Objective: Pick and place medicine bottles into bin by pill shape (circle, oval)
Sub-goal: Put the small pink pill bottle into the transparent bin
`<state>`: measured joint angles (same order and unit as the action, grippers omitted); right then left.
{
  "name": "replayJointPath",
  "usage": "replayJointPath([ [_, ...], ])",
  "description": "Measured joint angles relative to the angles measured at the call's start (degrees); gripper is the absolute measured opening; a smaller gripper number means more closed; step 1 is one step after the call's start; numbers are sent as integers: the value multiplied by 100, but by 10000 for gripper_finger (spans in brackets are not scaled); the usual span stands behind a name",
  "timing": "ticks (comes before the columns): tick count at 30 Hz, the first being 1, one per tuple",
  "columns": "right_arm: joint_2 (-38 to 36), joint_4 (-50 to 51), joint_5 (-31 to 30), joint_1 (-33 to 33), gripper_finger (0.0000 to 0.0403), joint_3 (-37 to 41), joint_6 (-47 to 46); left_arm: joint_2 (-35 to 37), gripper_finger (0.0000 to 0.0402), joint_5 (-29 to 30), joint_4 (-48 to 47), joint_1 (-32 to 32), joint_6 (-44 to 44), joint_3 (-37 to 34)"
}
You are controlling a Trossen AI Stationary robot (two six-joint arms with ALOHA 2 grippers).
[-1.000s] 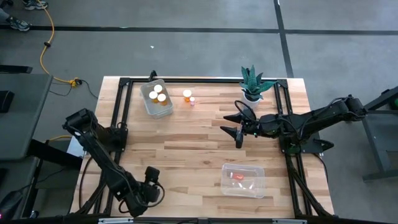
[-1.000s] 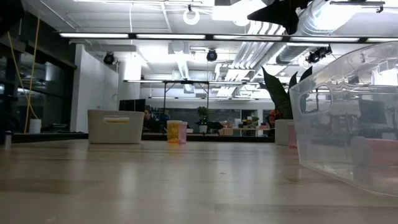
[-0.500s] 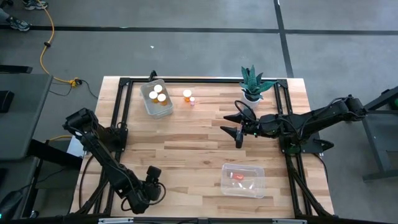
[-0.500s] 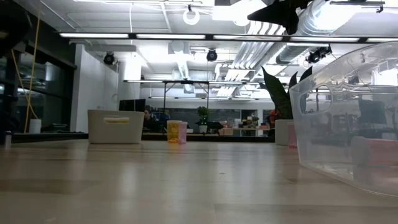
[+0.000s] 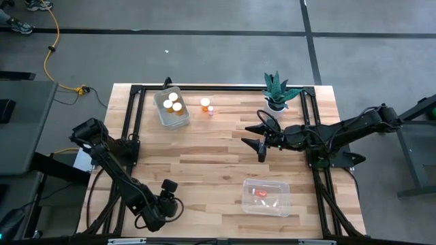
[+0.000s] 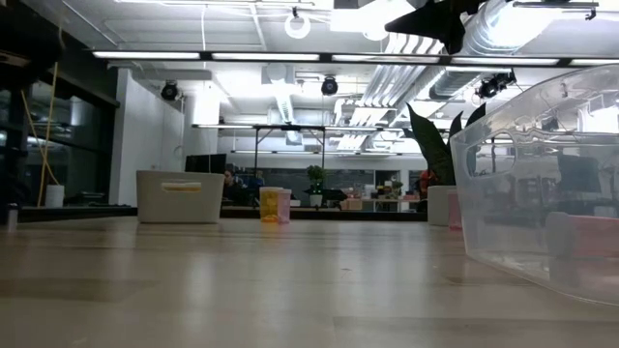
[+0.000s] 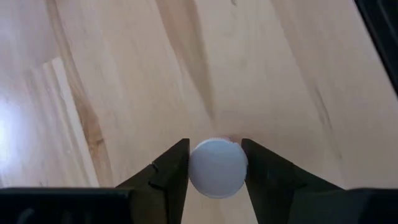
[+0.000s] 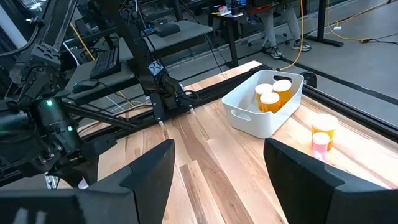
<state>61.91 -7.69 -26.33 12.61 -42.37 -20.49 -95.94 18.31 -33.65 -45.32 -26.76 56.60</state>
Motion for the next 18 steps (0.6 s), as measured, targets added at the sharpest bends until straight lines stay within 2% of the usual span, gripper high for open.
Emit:
replayJointPath([
  [13,0,20,-43,-1,240,0,-2,41,118,-144,-85,111,174,72],
  [18,2,-32,220,-1,240,0,-11,517,118,-108,-245,508,611,228],
])
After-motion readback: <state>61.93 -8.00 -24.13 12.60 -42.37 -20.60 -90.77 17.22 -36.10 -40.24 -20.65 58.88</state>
